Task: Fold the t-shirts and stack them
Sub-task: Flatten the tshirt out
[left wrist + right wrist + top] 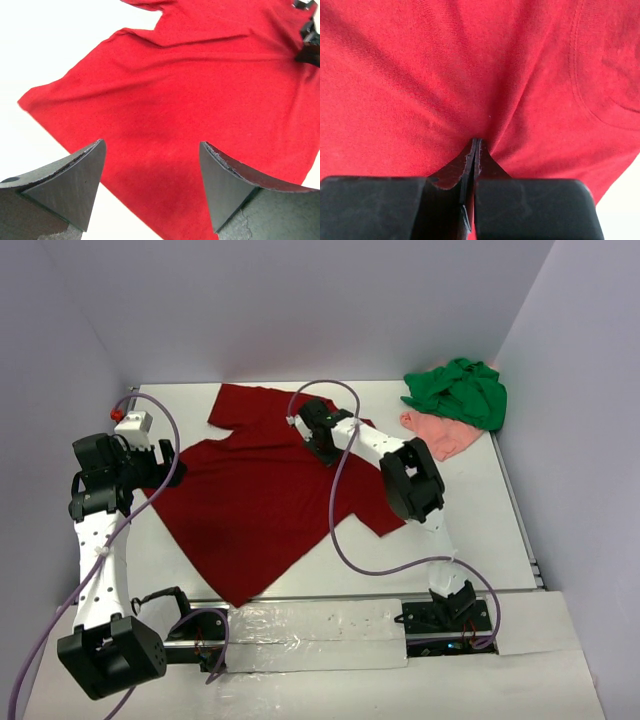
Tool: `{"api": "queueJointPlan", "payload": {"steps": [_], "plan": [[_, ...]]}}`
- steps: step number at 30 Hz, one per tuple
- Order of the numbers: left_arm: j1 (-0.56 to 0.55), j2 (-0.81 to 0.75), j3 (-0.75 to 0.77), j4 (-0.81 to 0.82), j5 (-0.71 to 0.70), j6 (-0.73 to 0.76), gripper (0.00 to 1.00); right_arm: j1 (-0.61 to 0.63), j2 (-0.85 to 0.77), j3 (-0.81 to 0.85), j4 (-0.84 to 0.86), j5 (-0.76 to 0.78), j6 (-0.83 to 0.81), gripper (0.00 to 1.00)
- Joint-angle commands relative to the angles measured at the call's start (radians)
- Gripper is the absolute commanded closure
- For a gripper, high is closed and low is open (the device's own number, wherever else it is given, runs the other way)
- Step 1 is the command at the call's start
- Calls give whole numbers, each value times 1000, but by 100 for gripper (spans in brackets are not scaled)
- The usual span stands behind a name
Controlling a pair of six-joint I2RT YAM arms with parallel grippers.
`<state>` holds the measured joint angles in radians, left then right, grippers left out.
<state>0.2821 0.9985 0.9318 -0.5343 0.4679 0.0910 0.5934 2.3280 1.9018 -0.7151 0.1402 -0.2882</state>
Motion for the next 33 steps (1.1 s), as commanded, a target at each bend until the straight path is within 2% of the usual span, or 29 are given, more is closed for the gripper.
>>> {"api": "queueJointPlan", "payload": {"steps": [1,8,10,15,19,22,24,25,27,28,30,32,33], "plan": [[-1,-23,6,33,8,3,16,-67,-22,-115,-138,108,-52,100],[-1,-17,10,22,32,9,16,-158,-153,-289,-193,105,-81,100],[0,-14,10,16,41,13,16,-182,-177,-334,-190,168,-95,100],[-1,3,13,-16,81,42,16,-254,-248,-435,-213,180,-131,100],[-1,41,35,-96,165,101,16,-294,-278,-481,-213,173,-141,100],[-3,106,59,-203,274,191,18,-290,-286,-446,-199,125,-135,100],[-24,172,91,-301,322,277,19,-285,-292,-406,-190,27,-131,86],[-30,193,105,-332,345,306,20,-282,-305,-382,-190,-12,-134,60],[-64,255,143,-419,417,386,20,-268,-337,-330,-156,-147,-134,34],[-78,273,157,-450,443,416,21,-264,-379,-307,-138,-196,-125,29],[-128,316,191,-512,515,483,22,-242,-447,-291,-72,-296,-100,30],[-165,345,206,-521,550,501,23,-230,-493,-291,-9,-323,-66,31],[-205,354,217,-517,593,503,28,-222,-512,-290,38,-355,-51,32]]}}
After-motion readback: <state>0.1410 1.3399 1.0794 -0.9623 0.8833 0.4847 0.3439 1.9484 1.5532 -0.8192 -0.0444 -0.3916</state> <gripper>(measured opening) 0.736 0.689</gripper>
